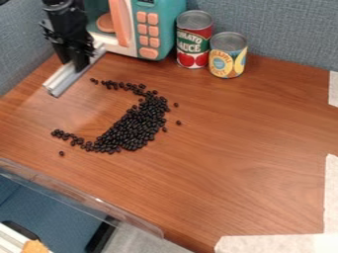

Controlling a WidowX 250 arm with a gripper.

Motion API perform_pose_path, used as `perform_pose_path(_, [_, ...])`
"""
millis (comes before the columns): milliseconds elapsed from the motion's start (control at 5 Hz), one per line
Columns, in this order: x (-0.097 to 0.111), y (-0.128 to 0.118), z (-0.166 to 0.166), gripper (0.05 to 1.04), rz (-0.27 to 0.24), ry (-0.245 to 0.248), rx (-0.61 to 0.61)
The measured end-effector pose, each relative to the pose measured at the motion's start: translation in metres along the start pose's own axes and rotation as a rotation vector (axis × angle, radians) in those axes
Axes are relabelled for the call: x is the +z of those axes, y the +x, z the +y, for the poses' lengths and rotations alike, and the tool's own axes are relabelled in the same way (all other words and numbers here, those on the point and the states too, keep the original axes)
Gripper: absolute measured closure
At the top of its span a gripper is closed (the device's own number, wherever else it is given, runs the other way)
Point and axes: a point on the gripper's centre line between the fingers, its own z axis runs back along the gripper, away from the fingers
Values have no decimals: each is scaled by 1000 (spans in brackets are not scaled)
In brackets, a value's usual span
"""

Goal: Sweep into pile

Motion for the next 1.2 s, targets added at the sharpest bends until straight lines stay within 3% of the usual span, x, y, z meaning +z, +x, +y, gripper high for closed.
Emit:
perform_pose_path(200, [-21, 2, 32, 727, 18, 19, 42])
perform_pose_path(600, [-58, 4, 52, 727, 89, 16, 55])
perform_pose_path(1000, [-61, 18, 17, 727, 80, 5, -42])
perform_pose_path(1200, [-57, 29, -24, 727, 63, -18, -131])
